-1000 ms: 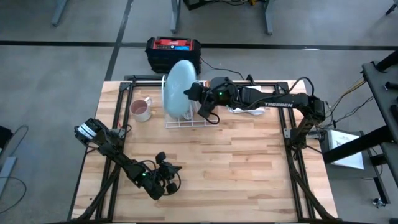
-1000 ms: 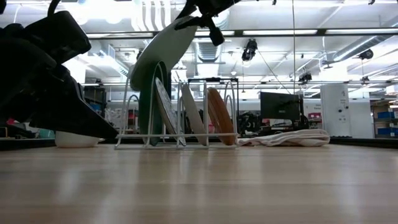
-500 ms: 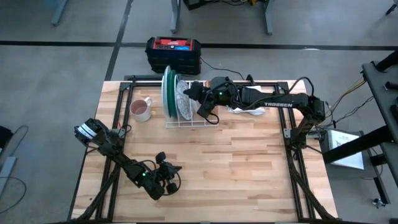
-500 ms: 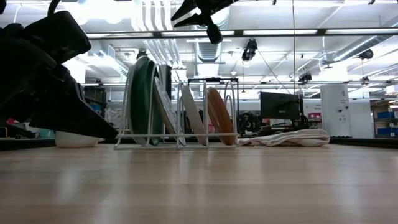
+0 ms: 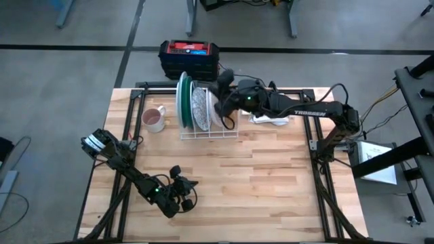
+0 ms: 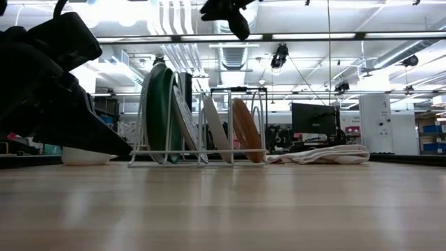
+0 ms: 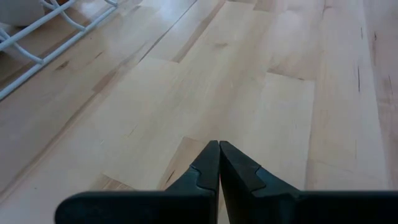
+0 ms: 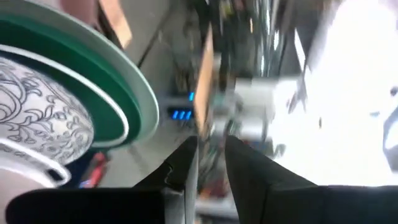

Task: Sort dishes
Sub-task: Return to Home Position

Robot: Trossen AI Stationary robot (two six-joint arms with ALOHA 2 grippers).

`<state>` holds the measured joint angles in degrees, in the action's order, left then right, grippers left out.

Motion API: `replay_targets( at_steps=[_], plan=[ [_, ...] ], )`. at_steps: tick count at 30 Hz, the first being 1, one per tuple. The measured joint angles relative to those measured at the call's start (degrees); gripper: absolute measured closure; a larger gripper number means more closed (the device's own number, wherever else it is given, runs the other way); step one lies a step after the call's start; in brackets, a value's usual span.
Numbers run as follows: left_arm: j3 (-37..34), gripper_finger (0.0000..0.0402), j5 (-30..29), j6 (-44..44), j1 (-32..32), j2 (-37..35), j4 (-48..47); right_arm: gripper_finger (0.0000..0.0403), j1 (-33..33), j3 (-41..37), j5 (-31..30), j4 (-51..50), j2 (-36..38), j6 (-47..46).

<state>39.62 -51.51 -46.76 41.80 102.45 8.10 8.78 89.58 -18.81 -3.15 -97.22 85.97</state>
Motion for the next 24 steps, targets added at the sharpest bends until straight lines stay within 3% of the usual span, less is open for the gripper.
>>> replay_targets(
  at_steps=[6, 10, 12, 15, 19, 24],
  plan=[
    [0.00, 0.0401, -1.11, 1.26, -0.01, 0.00, 0.04, 0.0342, 1.49, 0.00, -10.18, -2.92, 2.83, -22.90],
    [0.00, 0.0401, -4.71, 3.02, 0.00, -0.02, 0.31, 0.0355, 4.03, 0.00, -10.73, -13.48, 5.54, -36.85],
    [0.22, 0.0401, -6.30, 4.40, 0.00, -0.13, 0.28, 0.0362, 5.59, 0.00, -7.68, -19.64, 6.80, -44.35],
    [1.55, 0.0401, -8.73, 8.68, -0.01, -0.61, 0.47, 0.0375, 8.39, -1.04, 1.97, -25.97, 8.72, -54.34],
    [3.49, 0.0401, -13.10, 17.14, -0.05, -2.25, 0.44, 0.0391, 10.87, -4.65, 13.14, -27.85, 10.04, -59.95],
    [5.18, 0.0401, -18.52, 25.02, -0.08, -3.93, 0.33, 0.0401, 11.39, -10.75, 14.41, -26.17, 10.17, -61.41]
  ],
)
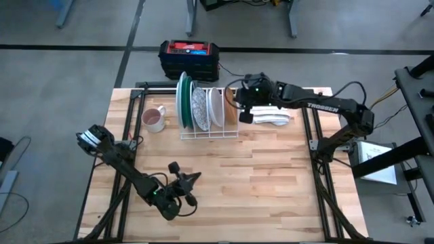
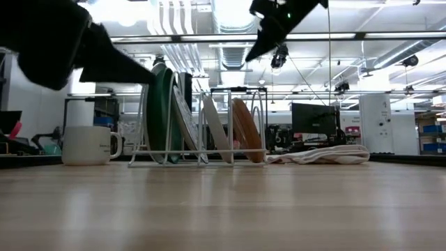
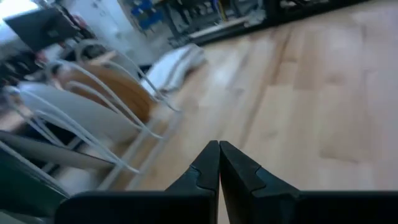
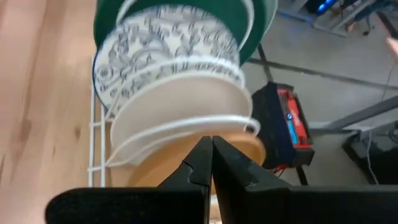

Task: Sort dishes
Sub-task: Return to Home Position

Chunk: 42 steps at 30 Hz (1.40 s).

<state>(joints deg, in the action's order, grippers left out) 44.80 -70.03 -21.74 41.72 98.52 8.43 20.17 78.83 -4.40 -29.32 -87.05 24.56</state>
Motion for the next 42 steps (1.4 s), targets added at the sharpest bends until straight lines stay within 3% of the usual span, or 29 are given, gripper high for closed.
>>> replay_targets(
  at_steps=[10, 19, 29, 42],
  plan=[
    [1.33, 0.0401, -13.53, 11.73, -2.10, -3.13, -0.09, 0.0402, 0.08, -10.08, -1.81, 7.41, 0.95, -3.47],
    [1.25, 0.0401, -13.50, 19.67, -9.14, -8.01, -3.82, 0.0401, 0.12, -17.05, -2.24, 9.86, 6.64, -6.66],
    [1.13, 0.0401, -9.37, 18.11, -15.30, -13.72, -16.58, 0.0401, 0.12, -32.93, -3.15, 25.40, 18.36, -11.81],
    [0.39, 0.0401, -9.33, 17.62, -24.37, -15.52, -20.06, 0.0401, 0.12, -34.10, -3.18, 26.71, 21.35, -10.65]
  ],
)
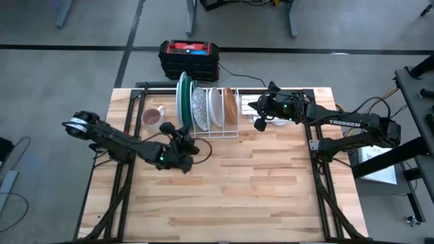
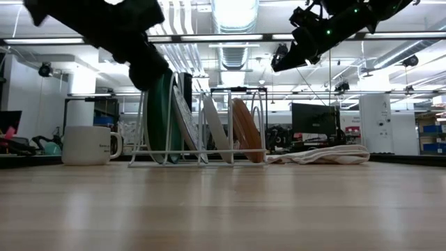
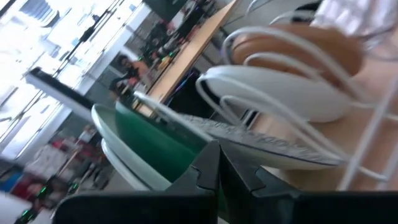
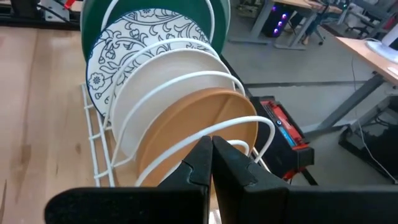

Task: Sort dishes
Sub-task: Return to Home Position

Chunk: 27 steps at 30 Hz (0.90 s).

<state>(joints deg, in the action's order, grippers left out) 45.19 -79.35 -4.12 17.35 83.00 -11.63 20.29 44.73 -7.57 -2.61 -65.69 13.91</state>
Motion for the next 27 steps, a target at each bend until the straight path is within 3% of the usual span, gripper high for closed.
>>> replay_targets(
  at_steps=[17, 25, 27],
  plan=[
    [0.04, 0.0401, 0.44, 0.61, -5.24, 0.26, -0.03, 0.0401, 0.00, 0.00, 0.00, -0.15, -0.04, 1.18],
    [8.71, 0.0401, 3.49, 6.44, 6.25, 0.05, -4.31, 0.0401, 0.00, -1.27, 1.51, 1.45, -0.04, 3.57],
    [11.60, 0.0401, 10.72, 2.45, 8.85, -1.00, -9.27, 0.0401, 0.03, -3.63, 6.48, 6.90, -0.08, 4.59]
  ],
)
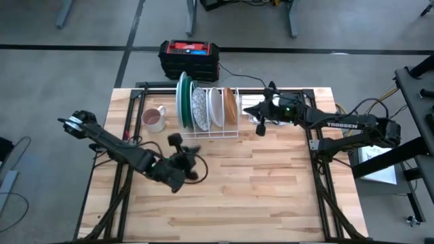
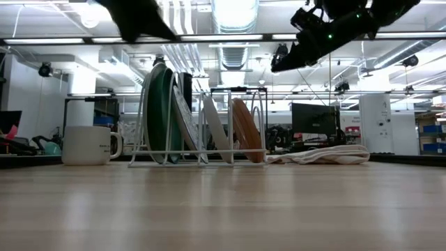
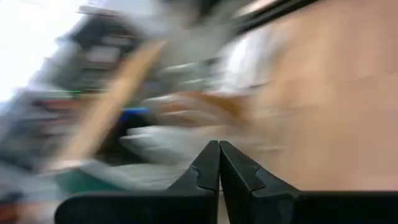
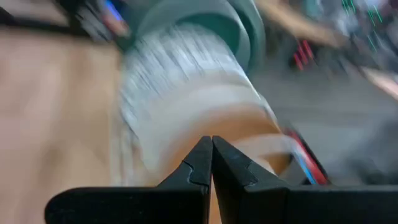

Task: Sort dishes
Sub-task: Return to Home Position

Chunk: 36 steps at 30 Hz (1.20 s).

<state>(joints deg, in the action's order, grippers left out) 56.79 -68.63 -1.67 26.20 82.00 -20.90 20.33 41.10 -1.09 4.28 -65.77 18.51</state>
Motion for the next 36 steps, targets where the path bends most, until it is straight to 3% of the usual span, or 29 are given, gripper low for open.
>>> replay_targets(
  at_steps=[3, 5, 10, 16, 21, 27, 36],
  plan=[
    [2.73, 0.0401, 17.85, -5.45, 1.20, -1.45, -0.46, 0.0401, -0.13, -4.49, 9.09, 15.15, -0.06, -0.81],
    [3.29, 0.0401, 26.98, -3.17, 1.26, -1.51, 3.55, 0.0401, -0.83, -6.44, 13.55, 22.46, -0.03, -1.35],
    [2.70, 0.0401, 36.07, 17.04, 1.12, -1.68, 14.46, 0.0401, -3.88, -7.32, 17.19, 26.36, 0.01, -1.97],
    [-2.06, 0.0401, 36.72, 21.10, 0.56, -6.52, 15.21, 0.0401, -8.15, -10.04, 15.86, 26.05, 3.16, -2.40],
    [-13.99, 0.0401, 44.22, 24.63, -1.56, -12.95, 31.12, 0.0401, -11.34, -14.88, 9.74, 25.92, 10.61, -2.11],
    [-24.02, 0.0401, 45.16, 23.15, -2.05, -20.22, 40.97, 0.0401, -12.71, -18.83, 8.51, 24.84, 19.81, -2.73],
    [-27.80, 0.0401, 43.79, 22.75, -1.89, -27.70, 36.11, 0.0401, -12.71, -22.81, 9.52, 14.99, 32.07, -1.75]
  ],
)
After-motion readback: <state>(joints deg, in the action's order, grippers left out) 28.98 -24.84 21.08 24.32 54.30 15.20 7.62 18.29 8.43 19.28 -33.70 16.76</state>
